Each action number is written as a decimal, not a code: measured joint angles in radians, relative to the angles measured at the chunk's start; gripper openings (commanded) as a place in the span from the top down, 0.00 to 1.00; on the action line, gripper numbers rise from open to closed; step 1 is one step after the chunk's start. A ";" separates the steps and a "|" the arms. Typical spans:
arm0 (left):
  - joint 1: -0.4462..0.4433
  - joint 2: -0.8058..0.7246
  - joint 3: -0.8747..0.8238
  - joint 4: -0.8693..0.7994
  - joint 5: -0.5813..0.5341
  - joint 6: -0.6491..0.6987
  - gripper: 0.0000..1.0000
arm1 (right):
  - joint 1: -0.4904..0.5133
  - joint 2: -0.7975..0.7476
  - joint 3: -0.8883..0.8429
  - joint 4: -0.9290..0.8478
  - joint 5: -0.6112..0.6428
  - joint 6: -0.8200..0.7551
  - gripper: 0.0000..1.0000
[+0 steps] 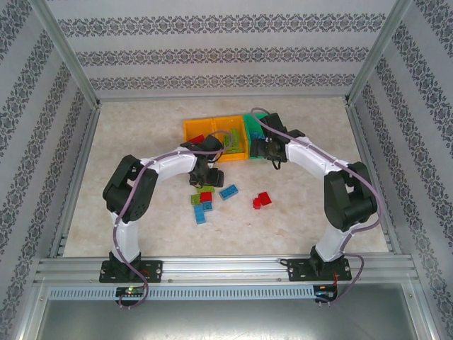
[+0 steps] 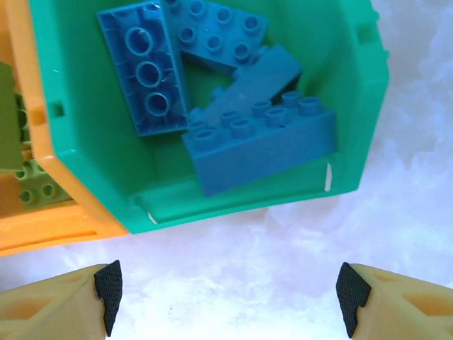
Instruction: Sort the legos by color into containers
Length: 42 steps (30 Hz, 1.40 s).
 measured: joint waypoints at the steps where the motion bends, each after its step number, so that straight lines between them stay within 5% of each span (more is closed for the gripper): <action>1: 0.000 0.002 0.006 -0.003 0.003 0.000 0.35 | -0.001 -0.006 -0.009 0.003 0.002 0.000 0.18; 8: -0.011 0.037 0.058 -0.042 0.006 -0.004 0.44 | -0.006 -0.031 -0.042 0.033 0.003 0.007 0.17; 22: -0.044 0.074 0.113 -0.076 -0.002 -0.007 0.45 | -0.033 -0.056 -0.102 0.049 0.003 0.007 0.17; 42: -0.048 0.069 0.112 -0.104 -0.051 0.025 0.75 | -0.046 -0.063 -0.116 0.061 0.003 0.014 0.17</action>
